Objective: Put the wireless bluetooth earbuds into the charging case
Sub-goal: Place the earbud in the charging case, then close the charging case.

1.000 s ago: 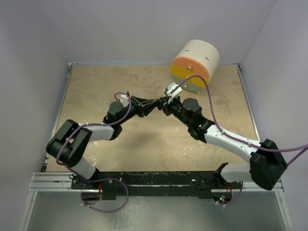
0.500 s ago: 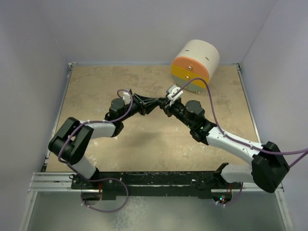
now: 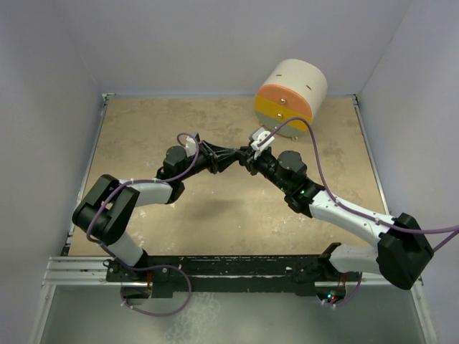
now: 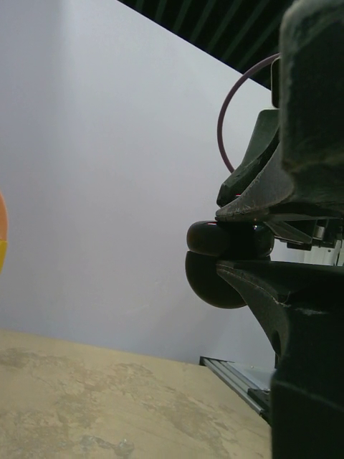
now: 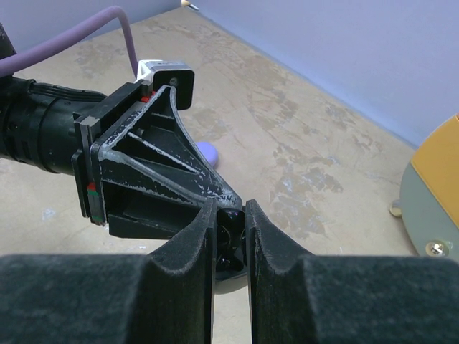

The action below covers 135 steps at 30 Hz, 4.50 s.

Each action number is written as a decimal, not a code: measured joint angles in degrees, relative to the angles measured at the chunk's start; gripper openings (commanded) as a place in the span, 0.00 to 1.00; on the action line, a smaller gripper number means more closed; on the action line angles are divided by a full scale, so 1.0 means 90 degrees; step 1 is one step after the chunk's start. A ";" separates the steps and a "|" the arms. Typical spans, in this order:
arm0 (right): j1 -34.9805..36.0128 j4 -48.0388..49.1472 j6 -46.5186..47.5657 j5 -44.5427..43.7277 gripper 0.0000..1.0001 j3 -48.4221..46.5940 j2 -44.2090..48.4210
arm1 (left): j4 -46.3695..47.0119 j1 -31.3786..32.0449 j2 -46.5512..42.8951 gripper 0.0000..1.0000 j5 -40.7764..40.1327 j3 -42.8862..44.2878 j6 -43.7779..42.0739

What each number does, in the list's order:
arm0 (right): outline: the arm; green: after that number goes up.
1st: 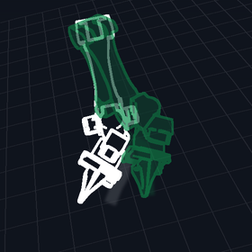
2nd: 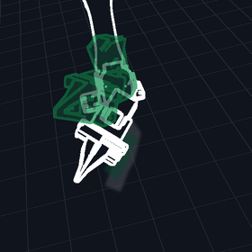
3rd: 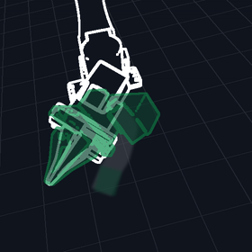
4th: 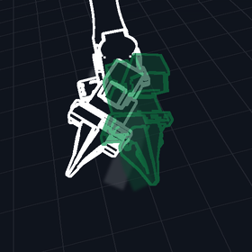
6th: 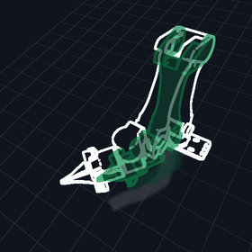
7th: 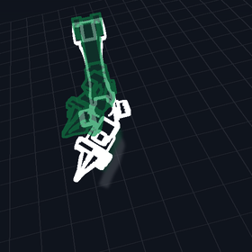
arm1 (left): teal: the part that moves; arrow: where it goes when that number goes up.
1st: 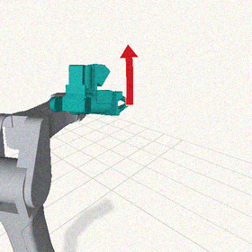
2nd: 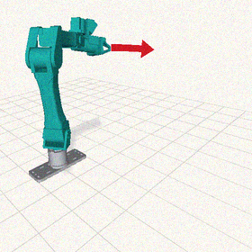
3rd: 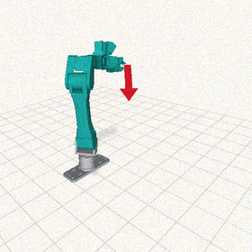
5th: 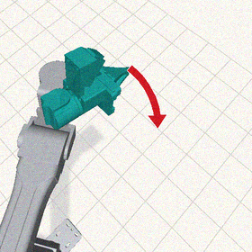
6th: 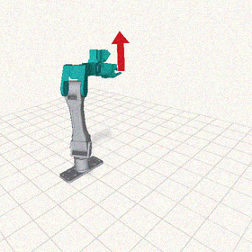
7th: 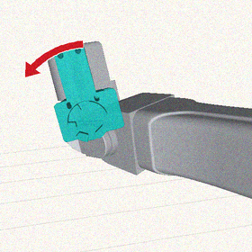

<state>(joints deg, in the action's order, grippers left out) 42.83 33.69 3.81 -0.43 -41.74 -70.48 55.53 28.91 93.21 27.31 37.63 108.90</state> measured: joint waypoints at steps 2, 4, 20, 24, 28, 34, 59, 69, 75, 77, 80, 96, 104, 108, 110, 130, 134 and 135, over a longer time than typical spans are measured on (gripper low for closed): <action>0.0002 -0.0019 0.0000 0.0000 0.00 0.0000 0.0000 | -0.0075 0.0002 -0.0015 0.00 0.0075 0.0000 -0.0039; 0.0002 -0.0044 0.0000 0.0000 0.00 0.0000 0.0000 | -0.0136 0.0005 -0.0036 0.00 0.0134 -0.0002 -0.0080; 0.0002 -0.0095 -0.0015 -0.0010 0.00 0.0010 0.0000 | -0.0398 -0.0151 -0.0192 0.00 0.0299 -0.0002 -0.0245; 0.0002 -0.0090 -0.0022 -0.0005 0.00 0.0027 0.0000 | -0.0447 -0.0228 -0.0226 0.00 0.0333 -0.0002 -0.0248; 0.0005 -0.0092 -0.0019 -0.0005 0.00 0.0036 0.0002 | -0.0469 -0.0248 -0.0228 0.00 0.0355 -0.0002 -0.0248; 0.0005 -0.0097 -0.0019 0.0000 0.00 0.0036 0.0000 | -0.0466 -0.0253 -0.0228 0.00 0.0357 -0.0002 -0.0245; 0.0005 -0.0284 -0.0311 0.0175 0.66 0.0036 0.0012 | -0.0413 -0.0291 -0.0177 0.00 0.0318 0.0153 -0.0250; 0.0029 -0.0753 -0.1120 -0.0855 1.00 -0.0335 0.0675 | -0.0364 -0.0296 -0.0131 0.00 0.0080 0.0117 -0.0338; 0.0029 -0.1843 -0.1989 -0.2460 1.00 -0.0573 0.0471 | -0.0510 -0.0372 -0.0134 0.00 -0.0415 0.0092 -0.0347; 0.0029 -0.2091 -0.2276 -0.2803 1.00 -0.0505 0.0379 | -0.0631 -0.0406 -0.0172 0.00 -0.0665 0.0092 -0.0350; 0.0029 -0.2239 -0.2518 -0.3062 1.00 -0.0313 0.0221 | -0.0843 -0.0425 -0.0306 0.00 -0.1071 0.0090 -0.0367; 0.0219 -0.0019 -0.1889 -0.2346 1.00 0.0202 -0.1003 | -0.1518 -0.0151 -0.0974 0.00 -0.2562 0.0083 -0.0338; 0.0284 0.0435 -0.1710 -0.2004 1.00 -0.0143 -0.1756 | -0.1523 0.0017 -0.0971 0.00 -0.2732 0.0078 -0.0333; 0.0289 0.0653 -0.1712 -0.1999 1.00 -0.0155 -0.1758 | -0.1520 0.0061 -0.0971 0.00 -0.2747 0.0075 -0.0333; 0.0289 0.0748 -0.1712 -0.1999 1.00 -0.0172 -0.1758 | -0.1496 0.0085 -0.0971 0.00 -0.2749 0.0036 -0.0328; 0.0415 0.0716 -0.1977 -0.3191 1.00 -0.0376 -0.2113 | -0.1321 0.0131 -0.0903 0.00 -0.2720 -0.0423 -0.0095; 0.0369 0.0440 -0.2096 -0.3745 1.00 -0.0248 -0.1851 | -0.1122 0.0155 -0.0709 0.00 -0.2674 -0.0420 -0.0051; 0.0325 0.0393 -0.2127 -0.3883 1.00 -0.0194 -0.1768 | -0.1105 0.0153 -0.0636 0.00 -0.2659 -0.0420 -0.0053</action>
<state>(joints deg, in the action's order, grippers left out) 45.76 37.23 -15.33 -35.38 -43.48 -86.39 45.58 30.28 87.48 3.38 33.85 108.42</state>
